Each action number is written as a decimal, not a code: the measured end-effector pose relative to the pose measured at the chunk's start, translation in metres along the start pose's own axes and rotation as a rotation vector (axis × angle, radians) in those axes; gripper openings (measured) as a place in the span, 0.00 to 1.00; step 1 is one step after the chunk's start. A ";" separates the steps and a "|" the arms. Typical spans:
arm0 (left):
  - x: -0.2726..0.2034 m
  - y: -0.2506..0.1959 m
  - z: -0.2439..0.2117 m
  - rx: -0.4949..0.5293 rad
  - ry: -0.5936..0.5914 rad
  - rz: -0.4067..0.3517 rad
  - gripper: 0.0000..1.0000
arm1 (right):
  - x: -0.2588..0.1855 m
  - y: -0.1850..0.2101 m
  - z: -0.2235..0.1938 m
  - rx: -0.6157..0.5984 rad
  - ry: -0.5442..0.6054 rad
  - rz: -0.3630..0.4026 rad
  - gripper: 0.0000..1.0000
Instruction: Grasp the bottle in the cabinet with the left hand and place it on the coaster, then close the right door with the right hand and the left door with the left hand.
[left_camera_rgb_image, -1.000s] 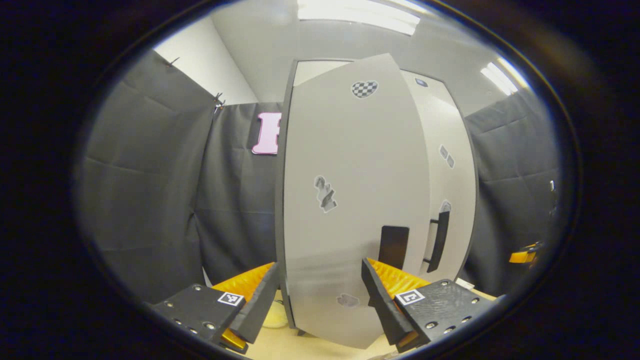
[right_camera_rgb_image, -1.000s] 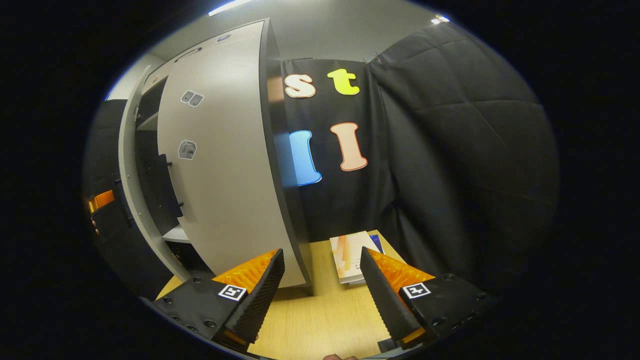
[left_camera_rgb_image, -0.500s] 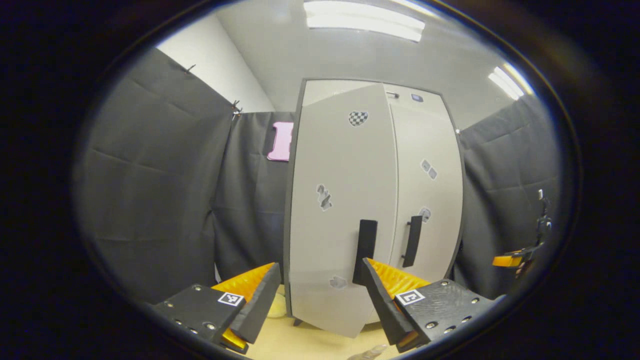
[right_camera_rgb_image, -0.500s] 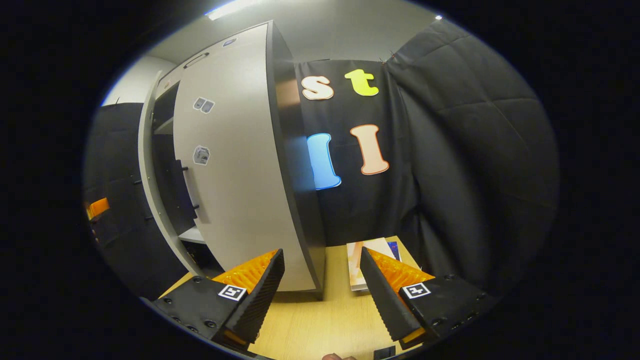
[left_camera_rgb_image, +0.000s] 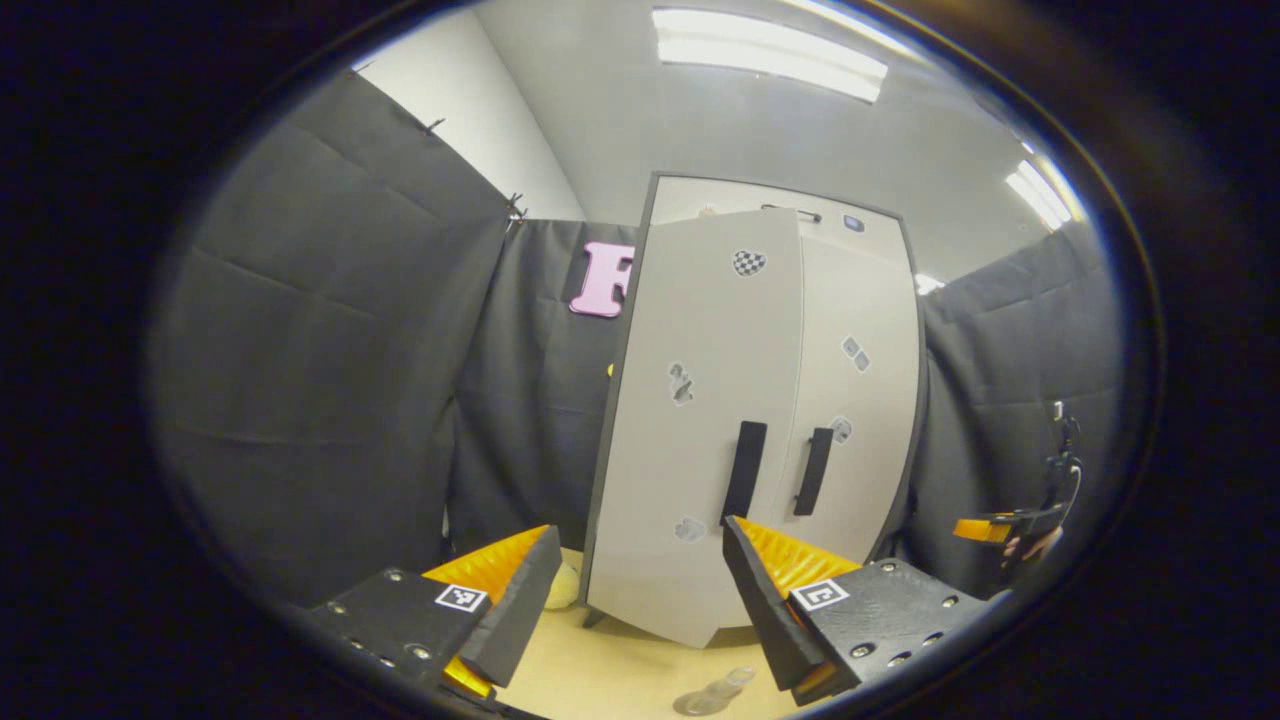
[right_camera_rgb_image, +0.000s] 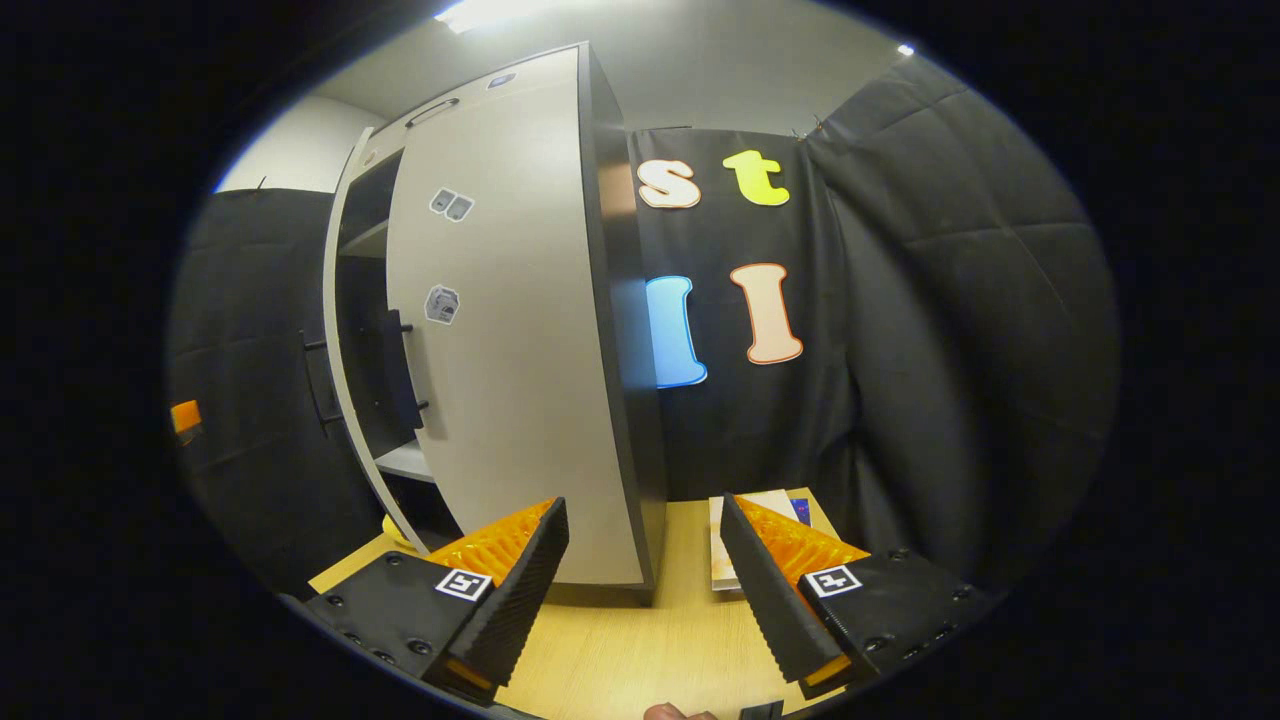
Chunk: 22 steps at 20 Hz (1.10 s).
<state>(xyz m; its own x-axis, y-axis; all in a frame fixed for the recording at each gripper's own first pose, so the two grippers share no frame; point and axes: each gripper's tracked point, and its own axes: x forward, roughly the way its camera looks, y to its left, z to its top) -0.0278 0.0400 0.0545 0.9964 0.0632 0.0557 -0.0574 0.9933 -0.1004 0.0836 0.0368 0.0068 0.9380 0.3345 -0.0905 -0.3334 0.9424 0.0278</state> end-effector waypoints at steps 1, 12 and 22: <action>0.000 0.001 0.000 0.003 0.001 -0.006 0.94 | 0.000 0.002 -0.001 0.001 -0.011 -0.008 0.98; -0.001 0.031 0.012 0.052 -0.020 -0.014 0.94 | 0.020 0.037 -0.019 0.011 0.046 -0.049 0.98; 0.007 0.051 0.005 0.091 -0.019 -0.011 0.94 | 0.041 0.065 -0.018 0.006 0.026 -0.052 0.98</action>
<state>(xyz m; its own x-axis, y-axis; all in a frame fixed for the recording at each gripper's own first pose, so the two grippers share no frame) -0.0245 0.0914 0.0549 0.9958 0.0530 0.0748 -0.0524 0.9986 -0.0094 0.0985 0.1121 -0.0135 0.9514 0.2846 -0.1178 -0.2833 0.9586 0.0282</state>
